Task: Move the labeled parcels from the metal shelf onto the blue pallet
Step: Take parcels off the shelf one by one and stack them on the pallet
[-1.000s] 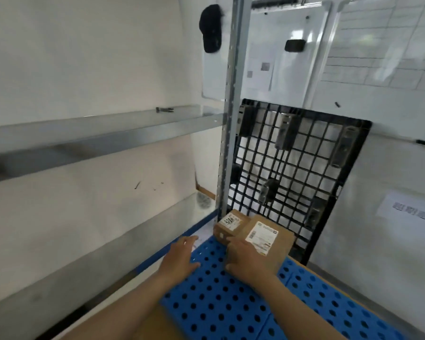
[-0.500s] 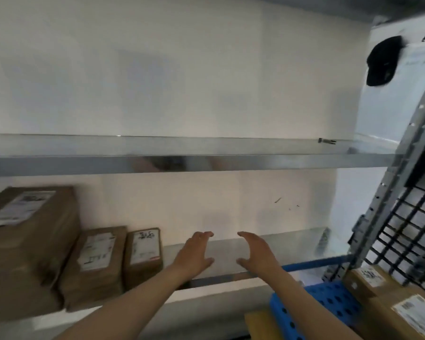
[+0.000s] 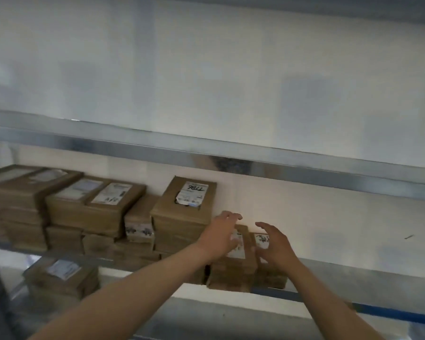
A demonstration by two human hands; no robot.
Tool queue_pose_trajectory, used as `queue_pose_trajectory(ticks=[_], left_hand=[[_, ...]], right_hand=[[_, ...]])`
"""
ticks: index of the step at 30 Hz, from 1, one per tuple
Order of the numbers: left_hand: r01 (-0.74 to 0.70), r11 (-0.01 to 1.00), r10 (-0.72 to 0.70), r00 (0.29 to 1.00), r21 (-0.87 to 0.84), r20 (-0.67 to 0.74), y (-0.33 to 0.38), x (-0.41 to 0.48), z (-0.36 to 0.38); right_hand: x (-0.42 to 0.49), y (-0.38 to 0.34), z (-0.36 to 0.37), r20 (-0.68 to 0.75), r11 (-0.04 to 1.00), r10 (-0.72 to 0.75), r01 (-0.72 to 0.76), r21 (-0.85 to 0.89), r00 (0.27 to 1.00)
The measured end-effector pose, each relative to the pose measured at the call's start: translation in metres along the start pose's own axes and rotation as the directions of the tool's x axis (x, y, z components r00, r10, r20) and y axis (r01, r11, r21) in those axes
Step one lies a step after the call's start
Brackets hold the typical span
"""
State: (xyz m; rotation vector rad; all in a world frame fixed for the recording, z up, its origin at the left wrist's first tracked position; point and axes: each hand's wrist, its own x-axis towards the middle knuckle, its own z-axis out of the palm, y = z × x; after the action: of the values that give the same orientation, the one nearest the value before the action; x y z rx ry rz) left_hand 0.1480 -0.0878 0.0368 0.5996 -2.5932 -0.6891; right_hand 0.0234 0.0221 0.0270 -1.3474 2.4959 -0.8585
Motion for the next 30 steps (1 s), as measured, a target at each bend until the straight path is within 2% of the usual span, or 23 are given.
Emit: queue_pose_trajectory(ticks=[2, 6, 8, 10, 14, 19, 24, 30], left_hand=[[-0.022, 0.999, 0.023, 0.999, 0.028, -0.047, -0.022, -0.013, -0.023], [-0.09, 0.979, 0.109, 0.99, 0.181, -0.095, -0.061, -0.031, -0.059], [-0.059, 0.963, 0.087, 0.991, 0.262, -0.098, -0.074, -0.036, -0.073], [0.029, 0.951, 0.001, 0.995, 0.308, -0.096, -0.086, -0.037, -0.085], [0.207, 0.947, -0.203, 0.978, 0.244, -0.042, -0.107, -0.039, -0.094], [0.354, 0.928, -0.358, 0.934, 0.114, 0.017, -0.123, -0.041, -0.094], [0.356, 0.934, -0.356, 0.934, -0.003, 0.04, -0.133, -0.041, -0.095], [0.296, 0.954, -0.299, 0.949, 0.039, 0.102, -0.14, -0.035, -0.091]], right_hand=[[0.003, -0.027, 0.019, 0.011, 0.999, -0.042, 0.042, 0.01, 0.999], [0.002, -0.065, 0.041, 0.135, 0.997, -0.072, 0.066, 0.049, 0.988], [0.002, -0.079, 0.045, 0.153, 0.996, -0.062, 0.052, 0.067, 0.986], [0.003, -0.09, 0.047, 0.168, 0.995, -0.061, 0.046, 0.09, 0.984], [0.007, -0.106, 0.047, 0.202, 0.996, -0.033, 0.017, 0.083, 0.979], [0.019, -0.118, 0.047, 0.219, 0.999, -0.013, 0.004, 0.043, 0.976], [0.031, -0.126, 0.056, 0.271, 0.999, 0.002, -0.013, 0.04, 0.963], [0.04, -0.124, 0.069, 0.27, 0.999, 0.021, -0.032, 0.035, 0.963]])
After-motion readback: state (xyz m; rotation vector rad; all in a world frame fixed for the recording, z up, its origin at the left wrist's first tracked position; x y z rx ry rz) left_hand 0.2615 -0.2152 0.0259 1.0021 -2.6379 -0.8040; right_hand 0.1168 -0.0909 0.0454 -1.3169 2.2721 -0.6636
